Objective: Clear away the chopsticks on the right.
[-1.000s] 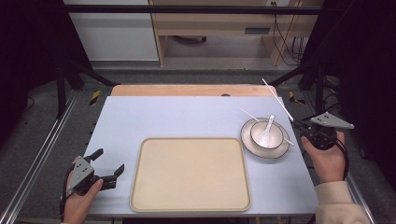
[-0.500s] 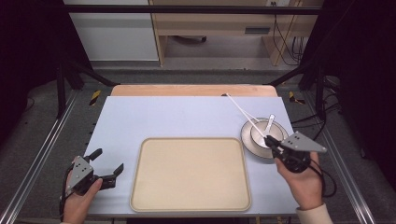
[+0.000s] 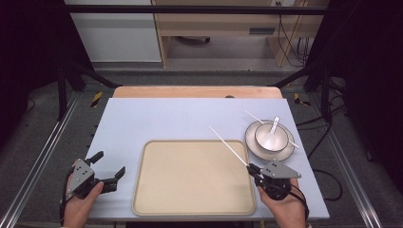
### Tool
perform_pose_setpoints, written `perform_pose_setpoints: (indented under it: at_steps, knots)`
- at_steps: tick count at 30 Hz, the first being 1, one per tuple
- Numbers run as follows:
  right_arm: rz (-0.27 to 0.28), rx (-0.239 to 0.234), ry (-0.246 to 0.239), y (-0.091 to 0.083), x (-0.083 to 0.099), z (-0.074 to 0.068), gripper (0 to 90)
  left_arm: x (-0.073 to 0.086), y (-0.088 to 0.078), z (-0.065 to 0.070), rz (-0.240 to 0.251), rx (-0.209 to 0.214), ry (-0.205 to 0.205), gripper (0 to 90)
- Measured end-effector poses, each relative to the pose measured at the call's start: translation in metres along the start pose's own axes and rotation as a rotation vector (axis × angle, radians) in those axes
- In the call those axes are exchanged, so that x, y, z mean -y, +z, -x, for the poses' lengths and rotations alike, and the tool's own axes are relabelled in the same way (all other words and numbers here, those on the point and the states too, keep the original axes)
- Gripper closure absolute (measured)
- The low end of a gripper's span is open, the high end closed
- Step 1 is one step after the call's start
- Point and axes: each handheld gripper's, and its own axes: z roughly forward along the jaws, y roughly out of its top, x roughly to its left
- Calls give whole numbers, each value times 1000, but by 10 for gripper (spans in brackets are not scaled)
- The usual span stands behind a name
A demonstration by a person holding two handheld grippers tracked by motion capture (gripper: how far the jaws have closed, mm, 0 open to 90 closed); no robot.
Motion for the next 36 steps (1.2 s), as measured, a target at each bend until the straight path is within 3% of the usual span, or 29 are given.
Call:
perform_pose_setpoints:
  at_steps: [10, 15, 19, 21, 24, 28, 35, 36]
  knots:
    - [-34, -29, 37, 4, 14, -20, 841, -3, 0, 1, 3, -8, 1, 36]
    - [-88, -49, 60, 15, 17, -46, 841, -2, 0, 1, 1, -7, 1, 37]
    - [-114, -30, 50, 20, 17, -57, 841, -3, -1, 0, 6, -10, -1, 37]
    - [-130, 2, 80, 24, 17, -64, 840, -3, -1, 1, 8, -8, -5, 37]
    - [-140, 4, 103, 27, 17, -73, 840, -2, 0, 2, 5, -1, -8, 37]
    - [-160, 6, 94, 36, 19, -90, 840, -3, 0, 3, 10, 9, -5, 37]
    - [-170, 3, 112, 41, 21, -92, 832, -4, -1, 3, 11, 9, -4, 37]
    - [-140, -1, 124, 39, 21, -91, 753, -4, -1, 3, 11, 5, -5, 37]
